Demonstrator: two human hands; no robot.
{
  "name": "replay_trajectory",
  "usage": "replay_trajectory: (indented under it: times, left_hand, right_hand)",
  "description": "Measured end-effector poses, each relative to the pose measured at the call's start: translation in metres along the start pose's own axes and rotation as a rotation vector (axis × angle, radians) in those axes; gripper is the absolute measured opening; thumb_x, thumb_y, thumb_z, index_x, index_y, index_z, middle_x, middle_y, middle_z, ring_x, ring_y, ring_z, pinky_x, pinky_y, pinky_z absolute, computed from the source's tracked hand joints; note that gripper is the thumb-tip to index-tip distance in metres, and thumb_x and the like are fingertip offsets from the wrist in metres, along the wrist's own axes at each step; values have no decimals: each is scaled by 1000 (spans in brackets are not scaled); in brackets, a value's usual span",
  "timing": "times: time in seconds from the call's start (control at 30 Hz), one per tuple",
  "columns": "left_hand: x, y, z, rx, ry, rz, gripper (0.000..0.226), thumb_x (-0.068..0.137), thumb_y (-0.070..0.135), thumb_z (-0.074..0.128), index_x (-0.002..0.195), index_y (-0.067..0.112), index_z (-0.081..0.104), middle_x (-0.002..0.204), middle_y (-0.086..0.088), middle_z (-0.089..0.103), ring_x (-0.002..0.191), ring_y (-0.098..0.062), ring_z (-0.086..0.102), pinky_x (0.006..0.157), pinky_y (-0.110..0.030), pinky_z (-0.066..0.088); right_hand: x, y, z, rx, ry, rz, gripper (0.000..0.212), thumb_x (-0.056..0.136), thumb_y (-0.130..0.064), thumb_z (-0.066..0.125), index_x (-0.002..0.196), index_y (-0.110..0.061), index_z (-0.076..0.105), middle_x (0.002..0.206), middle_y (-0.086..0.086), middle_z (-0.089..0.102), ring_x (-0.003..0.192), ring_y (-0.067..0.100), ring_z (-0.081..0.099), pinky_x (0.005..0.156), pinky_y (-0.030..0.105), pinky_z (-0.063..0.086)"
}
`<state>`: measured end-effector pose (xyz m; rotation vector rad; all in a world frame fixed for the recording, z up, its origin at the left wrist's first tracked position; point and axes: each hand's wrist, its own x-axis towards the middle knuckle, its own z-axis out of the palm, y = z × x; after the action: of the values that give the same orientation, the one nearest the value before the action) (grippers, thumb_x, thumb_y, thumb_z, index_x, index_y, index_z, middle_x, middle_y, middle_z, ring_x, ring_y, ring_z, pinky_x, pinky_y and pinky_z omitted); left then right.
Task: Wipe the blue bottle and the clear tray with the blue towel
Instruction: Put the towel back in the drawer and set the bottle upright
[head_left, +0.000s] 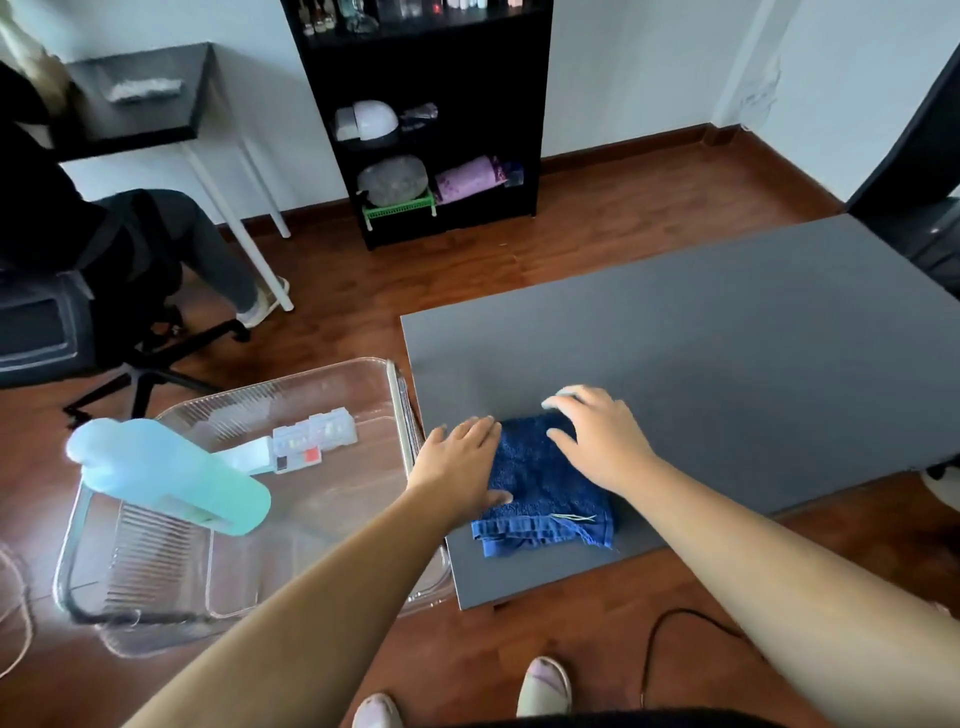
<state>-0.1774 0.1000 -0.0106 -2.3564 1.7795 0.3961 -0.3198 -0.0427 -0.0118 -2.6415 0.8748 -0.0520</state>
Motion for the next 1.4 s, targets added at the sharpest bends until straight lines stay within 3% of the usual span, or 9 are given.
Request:
replay_trajectory:
  times: [0.07, 0.17, 0.27, 0.5, 0.7, 0.87, 1.1, 1.2, 1.4]
  left_hand:
    - [-3, -1, 10, 97, -77, 13, 92, 89, 67, 36, 152, 11, -1, 162, -3, 0, 148, -19, 3, 117, -45, 5]
    - [-11, -3, 20, 191, -91, 8, 94, 87, 74, 19, 151, 10, -9, 161, -5, -8, 148, -20, -2, 117, -48, -2]
    - [-16, -2, 25, 239, -71, -12, 96, 86, 76, 13, 149, 8, -11, 161, -7, -8, 148, -21, -2, 116, -49, -6]
    - [-21, 0, 22, 267, -61, -40, 100, 83, 78, 11, 149, 6, -11, 161, -10, -7, 148, -24, -5, 114, -53, -10]
    - [-37, -41, -13, 83, 154, -125, 98, 84, 76, 25, 152, 11, -4, 162, -4, 0, 148, -19, -4, 117, -48, -2]
    - [-82, -105, -37, -37, 295, -309, 96, 83, 76, 31, 152, 16, 4, 162, 0, 4, 148, -18, -2, 118, -45, 3]
    - [-174, -198, -39, -80, 318, -517, 94, 87, 67, 43, 152, 15, 0, 162, -1, -4, 148, -17, -7, 118, -42, 2]
    - [-203, -228, -32, -98, 333, -572, 95, 86, 66, 47, 153, 16, 1, 162, 0, -3, 148, -17, -5, 118, -41, 1]
    - [-219, -284, -4, -287, 303, -580, 101, 81, 63, 57, 153, 15, 5, 162, 1, 6, 148, -16, 1, 119, -38, 4]
  right_hand:
    - [-15, 1, 17, -109, -96, -30, 57, 95, -47, 43, 146, -22, 33, 154, 2, 31, 143, 22, 26, 113, 41, 26]
    - [-29, 7, 40, -220, -220, -51, 72, 96, -57, 24, 152, -19, 0, 162, 4, -5, 150, 21, -5, 121, 44, 6]
    - [-26, 11, 44, -256, -214, -91, 73, 95, -60, 16, 151, -20, -8, 162, 3, -11, 149, 20, -11, 121, 46, 1]
    - [-19, 10, 38, -269, -241, -109, 72, 95, -60, 14, 151, -22, -10, 161, 0, -11, 149, 18, -12, 120, 48, -1]
    - [8, -27, -1, -98, -144, -113, 65, 99, -51, 22, 153, -22, 0, 162, -2, -6, 149, 14, -10, 120, 44, -1]
    - [38, -111, -21, 78, -63, -221, 60, 100, -45, 32, 152, -23, 13, 162, -4, 2, 149, 12, -2, 121, 40, 4]
    - [56, -248, 5, 154, -147, -361, 60, 97, -48, 39, 150, -31, 16, 161, -10, 7, 148, 14, 15, 116, 44, 25]
    - [61, -289, 19, 165, -205, -372, 62, 95, -52, 42, 149, -35, 15, 161, -15, 7, 145, 14, 23, 110, 43, 34]
    - [76, -343, 53, 210, -266, -324, 73, 88, -51, 57, 149, -36, 19, 159, -15, 15, 143, 16, 30, 109, 38, 34]
